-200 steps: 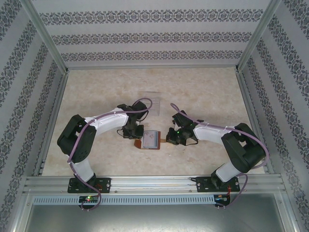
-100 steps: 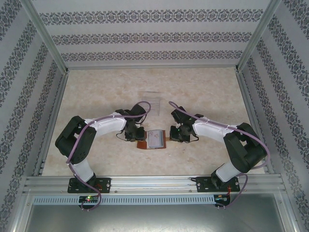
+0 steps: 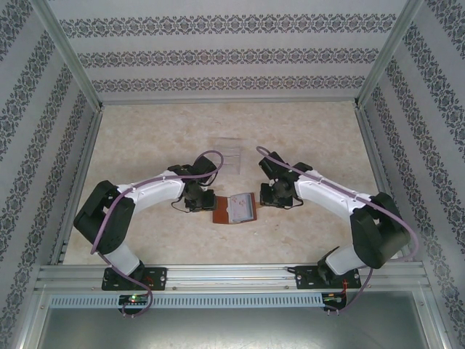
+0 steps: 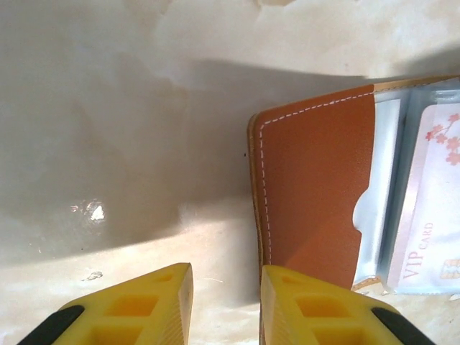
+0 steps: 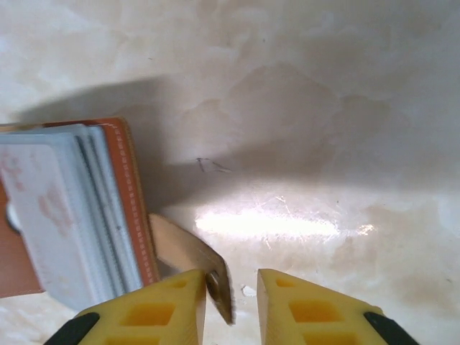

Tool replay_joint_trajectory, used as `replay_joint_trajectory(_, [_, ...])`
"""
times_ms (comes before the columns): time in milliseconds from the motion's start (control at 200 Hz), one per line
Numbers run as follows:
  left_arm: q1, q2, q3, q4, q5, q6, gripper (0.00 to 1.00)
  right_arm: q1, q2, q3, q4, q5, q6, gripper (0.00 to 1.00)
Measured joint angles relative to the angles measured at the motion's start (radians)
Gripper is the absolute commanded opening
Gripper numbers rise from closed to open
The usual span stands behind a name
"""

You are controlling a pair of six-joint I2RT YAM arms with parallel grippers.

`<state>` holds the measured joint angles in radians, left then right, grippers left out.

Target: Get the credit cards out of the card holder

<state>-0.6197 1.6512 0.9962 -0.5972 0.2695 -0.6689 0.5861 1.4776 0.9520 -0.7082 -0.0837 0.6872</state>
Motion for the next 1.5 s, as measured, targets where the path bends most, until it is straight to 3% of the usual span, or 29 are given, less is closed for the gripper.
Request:
replay_joint_trajectory(350, [0.0, 0.048, -0.002, 0.003, 0.019, 0.003, 0.3, 0.051, -0.009, 0.092, -0.077, 0.042, -0.003, 0.34])
replay_joint_trajectory(580, [0.0, 0.05, -0.003, 0.004, 0.019, 0.004, 0.3, 0.075, 0.048, 0.12, -0.047, -0.011, -0.007, 0.55])
replay_joint_trajectory(724, [0.0, 0.05, -0.004, 0.004, 0.019, 0.004, 0.3, 0.095, 0.14, 0.161, -0.032, -0.037, -0.012, 0.56])
replay_joint_trajectory(1114, [0.0, 0.05, -0.004, 0.003, 0.014, 0.008, 0.28, 0.097, 0.299, 0.18, 0.027, -0.076, -0.04, 0.35])
replay_joint_trajectory(1504, [0.0, -0.006, 0.01, -0.039, -0.029, 0.007, 0.25, 0.071, 0.283, 0.109, 0.113, -0.108, -0.035, 0.27])
